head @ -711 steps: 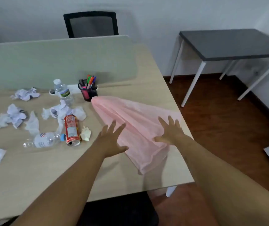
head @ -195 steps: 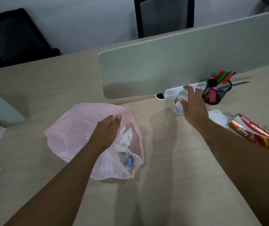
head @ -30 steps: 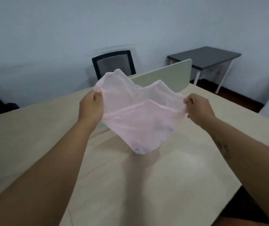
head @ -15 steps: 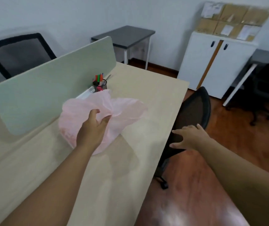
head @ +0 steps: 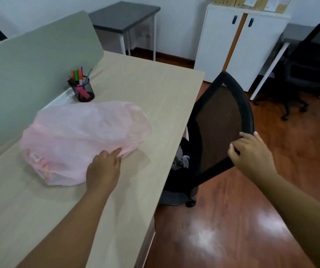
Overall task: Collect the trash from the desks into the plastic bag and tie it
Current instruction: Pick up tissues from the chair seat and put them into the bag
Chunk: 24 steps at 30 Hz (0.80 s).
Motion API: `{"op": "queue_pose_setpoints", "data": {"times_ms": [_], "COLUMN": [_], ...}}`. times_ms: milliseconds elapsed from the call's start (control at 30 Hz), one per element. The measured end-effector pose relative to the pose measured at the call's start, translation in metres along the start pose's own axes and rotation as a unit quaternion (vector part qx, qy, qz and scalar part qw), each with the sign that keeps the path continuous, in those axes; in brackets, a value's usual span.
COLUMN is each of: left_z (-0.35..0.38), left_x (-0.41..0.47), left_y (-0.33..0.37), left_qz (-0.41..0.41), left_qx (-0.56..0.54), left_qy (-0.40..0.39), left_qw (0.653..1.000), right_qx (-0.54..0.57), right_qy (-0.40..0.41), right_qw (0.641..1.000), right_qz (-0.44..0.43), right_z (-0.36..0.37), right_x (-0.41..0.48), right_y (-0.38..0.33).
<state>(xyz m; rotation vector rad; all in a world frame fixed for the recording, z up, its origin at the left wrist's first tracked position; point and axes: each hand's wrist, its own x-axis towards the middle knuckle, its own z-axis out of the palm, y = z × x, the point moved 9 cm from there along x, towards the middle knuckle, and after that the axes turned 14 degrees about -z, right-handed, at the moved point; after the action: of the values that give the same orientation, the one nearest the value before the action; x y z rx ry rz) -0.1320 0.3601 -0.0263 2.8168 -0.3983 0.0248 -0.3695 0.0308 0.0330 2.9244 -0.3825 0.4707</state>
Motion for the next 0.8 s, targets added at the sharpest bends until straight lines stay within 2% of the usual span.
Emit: {"op": "queue_pose_setpoints", "data": {"times_ms": [100, 233, 300, 400, 500, 600, 700, 800], "left_z": [0.026, 0.067, 0.085, 0.114, 0.129, 0.137, 0.148, 0.156], "left_x": [-0.007, -0.002, 0.003, 0.012, 0.023, 0.038, 0.058, 0.081], "left_y": [0.01, 0.024, 0.03, 0.042, 0.059, 0.084, 0.109, 0.126], "left_qz": [0.016, 0.02, 0.018, 0.026, 0.03, 0.038, 0.041, 0.03], "left_qx": [0.0, 0.009, 0.007, 0.044, 0.072, 0.071, 0.087, 0.084], "left_qy": [0.006, -0.045, -0.074, -0.116, -0.137, -0.134, -0.133, -0.128], "left_qw": [1.0, 0.999, 0.997, 0.992, 0.988, 0.988, 0.986, 0.988], "right_qx": [-0.007, -0.029, -0.067, -0.118, -0.156, -0.121, -0.032, 0.039], "right_qy": [0.022, 0.057, 0.046, 0.009, 0.05, 0.087, 0.018, -0.163], "right_qw": [1.0, 0.998, 0.997, 0.993, 0.986, 0.987, 0.997, 0.986], "right_qz": [0.011, 0.019, -0.002, 0.01, 0.009, -0.06, -0.069, -0.014], "right_z": [0.001, -0.004, 0.0, 0.009, 0.011, 0.03, 0.08, 0.158], "right_x": [-0.015, -0.027, -0.029, -0.043, -0.061, -0.06, -0.036, -0.017], "right_y": [0.028, 0.057, 0.072, 0.093, 0.084, 0.042, 0.014, 0.003]}}
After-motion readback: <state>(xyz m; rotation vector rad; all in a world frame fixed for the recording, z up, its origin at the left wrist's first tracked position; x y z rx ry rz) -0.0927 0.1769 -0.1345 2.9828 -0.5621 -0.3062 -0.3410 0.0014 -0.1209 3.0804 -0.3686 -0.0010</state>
